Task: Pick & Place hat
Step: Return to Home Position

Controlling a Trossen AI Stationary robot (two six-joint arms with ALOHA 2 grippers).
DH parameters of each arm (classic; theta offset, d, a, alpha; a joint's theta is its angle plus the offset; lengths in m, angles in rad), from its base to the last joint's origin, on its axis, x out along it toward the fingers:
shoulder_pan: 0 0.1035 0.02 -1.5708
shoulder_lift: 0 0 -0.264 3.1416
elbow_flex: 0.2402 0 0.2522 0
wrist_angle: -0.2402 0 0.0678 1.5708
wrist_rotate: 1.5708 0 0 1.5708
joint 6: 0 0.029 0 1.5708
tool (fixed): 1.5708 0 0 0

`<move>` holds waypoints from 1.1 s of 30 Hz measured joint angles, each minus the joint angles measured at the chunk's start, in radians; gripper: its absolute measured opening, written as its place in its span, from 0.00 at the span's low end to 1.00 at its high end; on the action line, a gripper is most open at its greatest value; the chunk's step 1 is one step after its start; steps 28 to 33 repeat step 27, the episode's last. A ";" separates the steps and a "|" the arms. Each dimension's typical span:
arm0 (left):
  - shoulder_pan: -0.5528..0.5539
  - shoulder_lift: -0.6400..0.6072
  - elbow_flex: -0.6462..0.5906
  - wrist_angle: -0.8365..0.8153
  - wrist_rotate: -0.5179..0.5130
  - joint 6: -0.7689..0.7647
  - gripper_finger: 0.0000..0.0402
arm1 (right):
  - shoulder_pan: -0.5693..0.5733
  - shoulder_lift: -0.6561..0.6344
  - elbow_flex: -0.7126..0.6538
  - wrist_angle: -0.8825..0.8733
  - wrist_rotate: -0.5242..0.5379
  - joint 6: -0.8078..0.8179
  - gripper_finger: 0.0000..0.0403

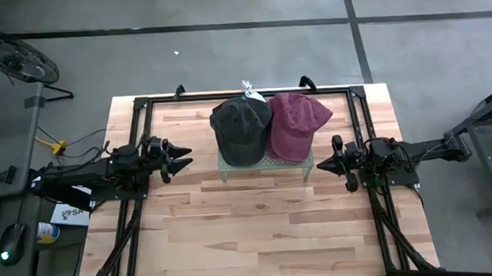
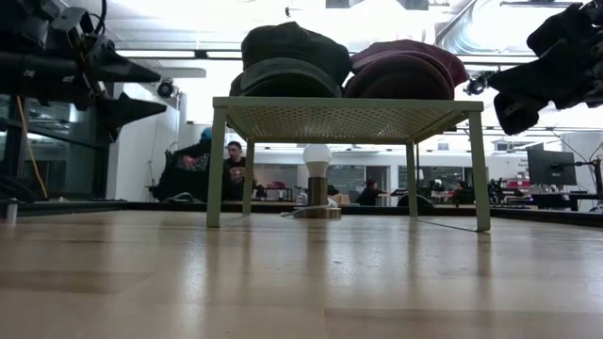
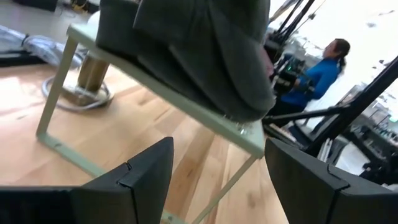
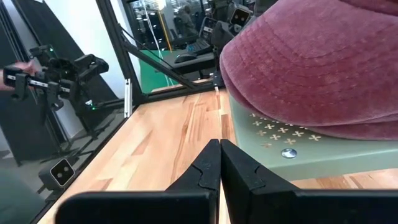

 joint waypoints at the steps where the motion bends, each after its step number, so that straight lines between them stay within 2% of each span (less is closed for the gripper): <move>1: 0.000 0.000 0.000 -0.011 0.000 0.000 0.62 | 0.000 0.000 0.000 0.003 0.000 0.000 0.00; 33: 0.000 0.000 0.000 -0.034 0.001 0.000 0.62 | 0.000 0.000 -0.001 0.012 0.000 0.000 0.00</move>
